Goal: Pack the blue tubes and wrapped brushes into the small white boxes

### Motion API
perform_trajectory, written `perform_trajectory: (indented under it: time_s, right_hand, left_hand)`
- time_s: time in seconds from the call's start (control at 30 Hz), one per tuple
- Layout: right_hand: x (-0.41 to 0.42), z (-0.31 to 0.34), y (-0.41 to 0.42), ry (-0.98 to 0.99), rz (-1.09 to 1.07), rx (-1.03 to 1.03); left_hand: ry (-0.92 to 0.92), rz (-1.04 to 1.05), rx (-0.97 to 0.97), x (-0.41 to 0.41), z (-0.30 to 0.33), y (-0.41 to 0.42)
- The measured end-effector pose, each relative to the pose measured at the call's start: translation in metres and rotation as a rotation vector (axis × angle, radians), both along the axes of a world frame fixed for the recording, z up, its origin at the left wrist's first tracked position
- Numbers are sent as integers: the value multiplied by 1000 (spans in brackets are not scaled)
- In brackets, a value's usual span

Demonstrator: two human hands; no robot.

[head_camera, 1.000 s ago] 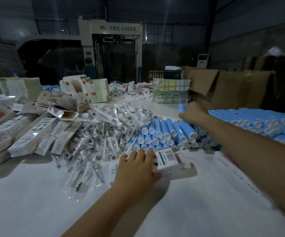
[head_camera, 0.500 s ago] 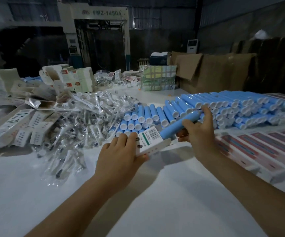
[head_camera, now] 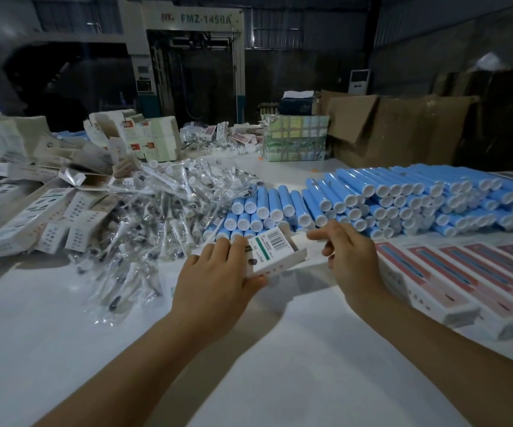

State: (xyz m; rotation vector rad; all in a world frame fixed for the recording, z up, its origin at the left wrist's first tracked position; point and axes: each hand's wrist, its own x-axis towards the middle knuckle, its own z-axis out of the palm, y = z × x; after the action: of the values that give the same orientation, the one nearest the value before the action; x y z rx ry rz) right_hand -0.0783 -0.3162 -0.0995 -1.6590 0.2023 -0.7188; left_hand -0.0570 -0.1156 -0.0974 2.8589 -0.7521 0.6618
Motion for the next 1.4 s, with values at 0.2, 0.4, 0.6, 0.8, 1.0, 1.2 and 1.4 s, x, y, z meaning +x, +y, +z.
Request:
perform_trajectory:
  time_s: [0.2,0.4,0.6,0.8,1.0,1.2,1.4]
  right_hand:
    - [12,10,-11,-27,-60,7]
    - [48,47,15,-88,109,-450]
    - [104,63,88,-73,521,-1362]
    - [146,39,121,135,562,-1973]
    - [148,37,114,-5,579,-1912]
    - [99,63,82,-299,362,-1040]
    - [39,65,10,-303,33,-173]
  left_hand:
    - [-8,-26,50,0,-1,-1]
    - [-35,-94,86,-4,-5,-7]
    - [-102,-138,146,-7,-7,-10]
    - [-96,-175,125,-1,-10,-7]
    - [-63,-187,72,4,-8,-3]
    - [-17,-125,109,7,-8,-2]
    - [-3,-85,60,6,-5,1]
